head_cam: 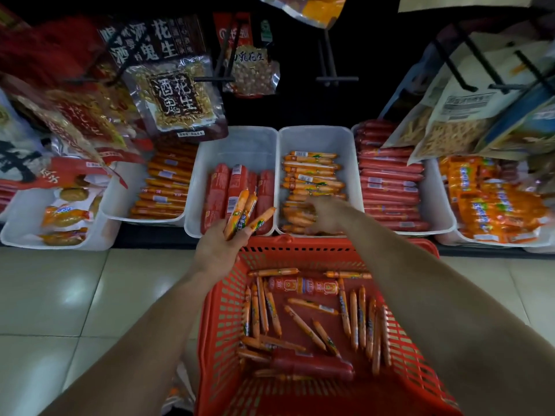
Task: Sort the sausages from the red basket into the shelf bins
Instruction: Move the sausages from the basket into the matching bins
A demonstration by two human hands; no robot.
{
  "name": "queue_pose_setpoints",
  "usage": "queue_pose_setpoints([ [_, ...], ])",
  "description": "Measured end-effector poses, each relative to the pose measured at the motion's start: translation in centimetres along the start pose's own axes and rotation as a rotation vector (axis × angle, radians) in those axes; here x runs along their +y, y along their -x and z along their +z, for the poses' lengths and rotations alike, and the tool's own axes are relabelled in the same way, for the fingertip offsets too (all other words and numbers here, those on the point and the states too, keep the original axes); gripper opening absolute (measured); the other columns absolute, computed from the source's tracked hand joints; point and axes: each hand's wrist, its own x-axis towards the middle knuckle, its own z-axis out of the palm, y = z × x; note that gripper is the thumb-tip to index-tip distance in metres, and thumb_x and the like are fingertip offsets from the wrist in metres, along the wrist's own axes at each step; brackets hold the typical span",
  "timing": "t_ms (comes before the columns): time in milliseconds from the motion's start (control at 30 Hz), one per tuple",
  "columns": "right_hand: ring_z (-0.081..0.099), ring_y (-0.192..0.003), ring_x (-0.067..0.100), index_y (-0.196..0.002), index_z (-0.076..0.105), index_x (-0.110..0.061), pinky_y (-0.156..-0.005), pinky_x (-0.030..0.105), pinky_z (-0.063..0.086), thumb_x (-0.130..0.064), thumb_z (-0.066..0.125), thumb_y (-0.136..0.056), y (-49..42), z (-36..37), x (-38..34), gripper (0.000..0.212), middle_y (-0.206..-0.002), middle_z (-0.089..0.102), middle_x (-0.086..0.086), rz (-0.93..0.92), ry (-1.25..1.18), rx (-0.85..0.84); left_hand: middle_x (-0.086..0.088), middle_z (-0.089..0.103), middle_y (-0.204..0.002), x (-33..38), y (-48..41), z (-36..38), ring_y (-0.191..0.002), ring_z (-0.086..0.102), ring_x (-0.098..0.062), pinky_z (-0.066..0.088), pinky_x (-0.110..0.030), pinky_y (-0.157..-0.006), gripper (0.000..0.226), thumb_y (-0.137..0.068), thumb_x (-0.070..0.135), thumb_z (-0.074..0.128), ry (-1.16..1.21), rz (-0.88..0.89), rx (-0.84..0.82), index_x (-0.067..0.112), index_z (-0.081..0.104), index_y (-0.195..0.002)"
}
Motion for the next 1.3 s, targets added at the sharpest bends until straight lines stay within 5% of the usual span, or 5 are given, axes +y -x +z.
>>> queue_pose_setpoints([
  [367,0.023,-0.140,0.024,-0.152,0.020,-0.044,-0.111,0.045,0.036,-0.052,0.074,-0.076,6.4,-4.6,-0.7,0.094,-0.156,0.019,-0.007,-0.267,0.203,0.184,-0.001,0.071,-0.086,4.2,-2.6,2.7,-0.067,0.065,-0.015,0.051,-0.033,-0.062,0.024,-0.092,0.039,0.068,-0.270,0.131,-0.360,0.024,0.063,-0.110],
  [700,0.059,-0.110,0.024,-0.123,0.052,-0.027,-0.090,0.036,0.048,-0.043,0.076,-0.069,5.0,-1.2,0.3,0.062,-0.117,0.063,0.000,-0.218,0.228,0.164,0.009,0.068,-0.069,7.3,-5.0,6.6,-0.055,0.060,-0.006,0.044,-0.020,-0.050,0.026,-0.086,0.028,0.077,-0.236,0.128,-0.569,0.018,0.070,-0.110],
  [800,0.060,-0.090,0.021,-0.108,0.055,-0.026,-0.073,0.032,0.046,-0.043,0.072,-0.071,4.7,-1.1,0.7,0.044,-0.089,0.061,-0.007,-0.231,0.195,0.115,0.007,0.071,-0.101,7.2,-5.4,6.2,-0.077,0.069,-0.011,0.051,-0.022,-0.061,0.030,-0.084,0.028,0.079,-0.170,0.142,-0.449,0.017,0.070,-0.110],
  [1033,0.048,-0.075,0.016,-0.087,0.042,-0.031,-0.053,0.025,0.028,-0.035,0.073,-0.078,3.8,-4.1,1.7,0.032,-0.073,0.043,-0.015,-0.120,0.064,0.181,0.012,0.072,-0.097,4.2,-5.3,2.5,-0.091,0.069,-0.010,0.056,-0.033,-0.081,0.015,-0.089,0.040,0.071,-0.003,0.098,-0.120,0.032,0.069,-0.102],
  [1300,0.050,-0.119,0.028,-0.135,0.049,-0.022,-0.094,0.040,0.046,-0.036,0.072,-0.080,-0.6,-2.7,0.8,0.062,-0.132,0.052,0.008,0.079,0.229,0.110,0.015,0.071,-0.101,1.5,-2.9,2.6,-0.099,0.064,-0.001,0.049,-0.021,-0.087,0.018,-0.091,0.033,0.069,-0.054,0.075,-0.071,0.027,0.072,-0.108],
])
